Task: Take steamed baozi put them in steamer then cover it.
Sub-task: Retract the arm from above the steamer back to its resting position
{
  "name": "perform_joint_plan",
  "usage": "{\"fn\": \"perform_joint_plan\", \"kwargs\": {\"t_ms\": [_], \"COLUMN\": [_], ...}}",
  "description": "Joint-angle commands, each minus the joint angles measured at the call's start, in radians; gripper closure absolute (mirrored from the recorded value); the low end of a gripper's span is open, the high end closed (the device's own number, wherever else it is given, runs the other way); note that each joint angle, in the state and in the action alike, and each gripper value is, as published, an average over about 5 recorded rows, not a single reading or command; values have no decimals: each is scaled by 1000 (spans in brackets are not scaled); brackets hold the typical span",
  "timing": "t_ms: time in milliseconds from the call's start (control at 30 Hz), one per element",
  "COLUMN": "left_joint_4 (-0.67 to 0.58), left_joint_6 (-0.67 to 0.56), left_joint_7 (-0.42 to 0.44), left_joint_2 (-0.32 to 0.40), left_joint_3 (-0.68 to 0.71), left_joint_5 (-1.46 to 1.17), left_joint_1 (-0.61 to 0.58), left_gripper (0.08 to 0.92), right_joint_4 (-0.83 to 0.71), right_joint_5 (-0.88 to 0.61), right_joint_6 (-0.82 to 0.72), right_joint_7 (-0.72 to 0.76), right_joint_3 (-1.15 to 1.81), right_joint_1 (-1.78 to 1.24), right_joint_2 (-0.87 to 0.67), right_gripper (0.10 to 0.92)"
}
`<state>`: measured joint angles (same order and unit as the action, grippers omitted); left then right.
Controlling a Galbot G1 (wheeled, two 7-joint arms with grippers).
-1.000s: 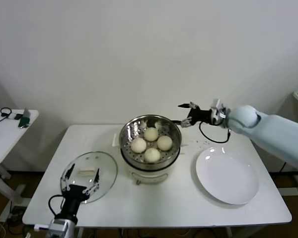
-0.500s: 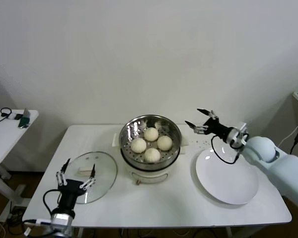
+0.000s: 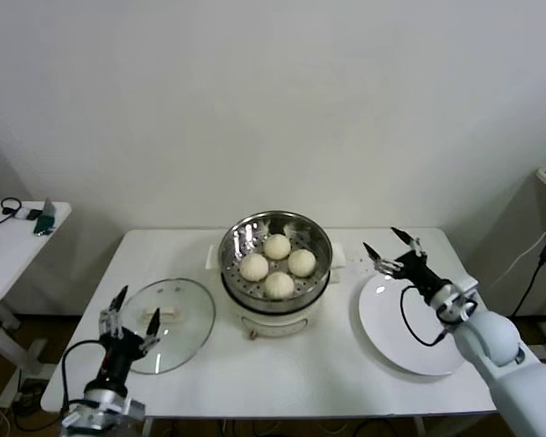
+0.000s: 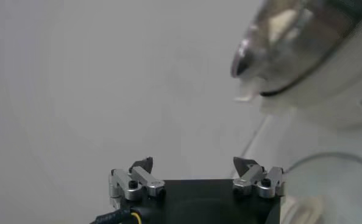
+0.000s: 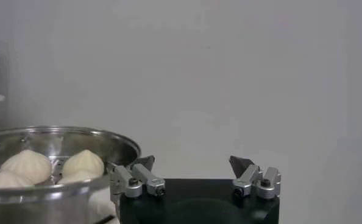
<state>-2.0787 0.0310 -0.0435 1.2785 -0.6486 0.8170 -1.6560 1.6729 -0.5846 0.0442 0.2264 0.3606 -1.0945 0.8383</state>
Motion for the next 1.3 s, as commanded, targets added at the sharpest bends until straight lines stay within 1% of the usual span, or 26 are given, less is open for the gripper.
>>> {"fn": "perform_joint_plan", "kwargs": {"t_ms": [33,433,567,700,1100,1300], "left_joint_4": [145,389,446,488,585,605], "left_joint_6": [-16,8,19,33,28,30], "left_joint_7": [10,-56,-85,-101,-114,-122], "left_joint_2": [-49,14,31,39,29,28], "left_joint_3": [56,101,103,103,99,102], "left_joint_5": [534,593,593,593,592,583], "left_joint_1": [47,199,243,273,359,385], "left_gripper": [177,177,177,177,177,177], "right_joint_4": [91,87,86,82,70,66], "right_joint_5": [95,139,144,149,169,173], "right_joint_6": [-32,-35,-31,-27,-5,5], "right_joint_7": [-6,-19,-19,-19,-12,-4], "right_joint_3": [303,364,373,378,395,412], "right_joint_1": [-310,-369,-375,-379,-388,-398], "right_joint_2": [201,266,280,286,312,317], "right_gripper": [203,203,203,203,203,203]}}
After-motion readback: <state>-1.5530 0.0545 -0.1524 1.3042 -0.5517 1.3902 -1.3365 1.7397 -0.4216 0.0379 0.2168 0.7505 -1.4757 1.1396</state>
